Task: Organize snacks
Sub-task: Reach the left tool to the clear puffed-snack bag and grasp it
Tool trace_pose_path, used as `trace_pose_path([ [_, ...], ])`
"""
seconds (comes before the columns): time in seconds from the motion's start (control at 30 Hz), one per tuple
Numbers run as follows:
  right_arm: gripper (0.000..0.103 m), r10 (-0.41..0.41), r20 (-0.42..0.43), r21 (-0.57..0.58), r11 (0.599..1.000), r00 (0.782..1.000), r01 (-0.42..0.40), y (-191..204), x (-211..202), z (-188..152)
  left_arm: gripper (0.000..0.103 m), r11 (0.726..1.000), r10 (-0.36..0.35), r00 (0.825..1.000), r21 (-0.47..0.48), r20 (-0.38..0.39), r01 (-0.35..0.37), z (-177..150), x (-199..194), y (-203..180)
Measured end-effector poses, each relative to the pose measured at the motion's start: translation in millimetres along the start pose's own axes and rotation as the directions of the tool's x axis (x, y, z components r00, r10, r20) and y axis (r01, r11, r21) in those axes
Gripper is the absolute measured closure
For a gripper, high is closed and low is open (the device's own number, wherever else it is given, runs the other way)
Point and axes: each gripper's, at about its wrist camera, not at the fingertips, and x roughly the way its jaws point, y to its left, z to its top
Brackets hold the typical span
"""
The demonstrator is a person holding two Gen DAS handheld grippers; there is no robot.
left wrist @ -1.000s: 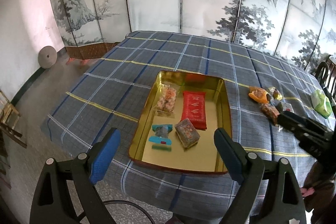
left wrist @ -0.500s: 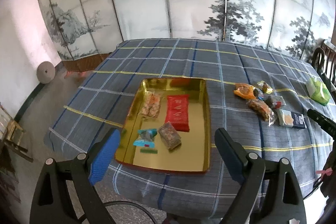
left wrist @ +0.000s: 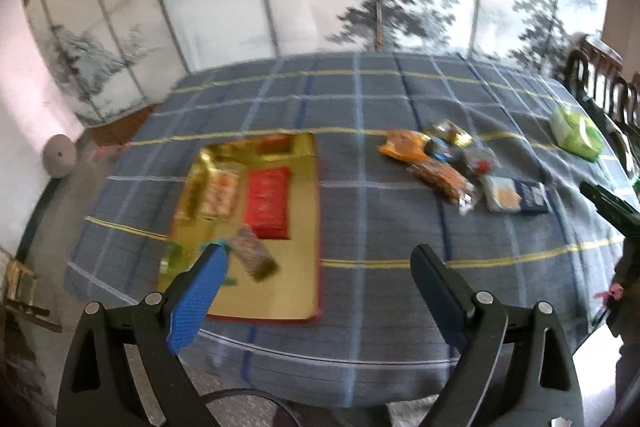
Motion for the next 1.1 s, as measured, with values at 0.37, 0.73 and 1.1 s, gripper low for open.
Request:
trace_pose_path([
  [0.37, 0.045, -0.088, -0.03, 0.059, 0.994, 0.996, 0.09, -60.7, 13.5, -9.7, 0.012, 0.972, -0.223, 0.953, 0.023, -0.204, 0.233, 25.0, 53.6, -66.5],
  [0.73, 0.045, -0.004, -0.018, 0.136, 0.991, 1.0, 0.007, -87.8, 17.4, -12.2, 0.026, 0.954, -0.298, 0.873, -0.118, -0.386, 0.274, 73.8, 160.1, -112.2],
  [1.1, 0.045, 0.098, 0.019, 0.177, 0.979, 0.995, -0.1, -96.6, 13.2, -13.3, 0.033, 0.971, -0.219, 0.855, -0.189, -0.47, 0.145, 89.4, 217.5, -122.6],
])
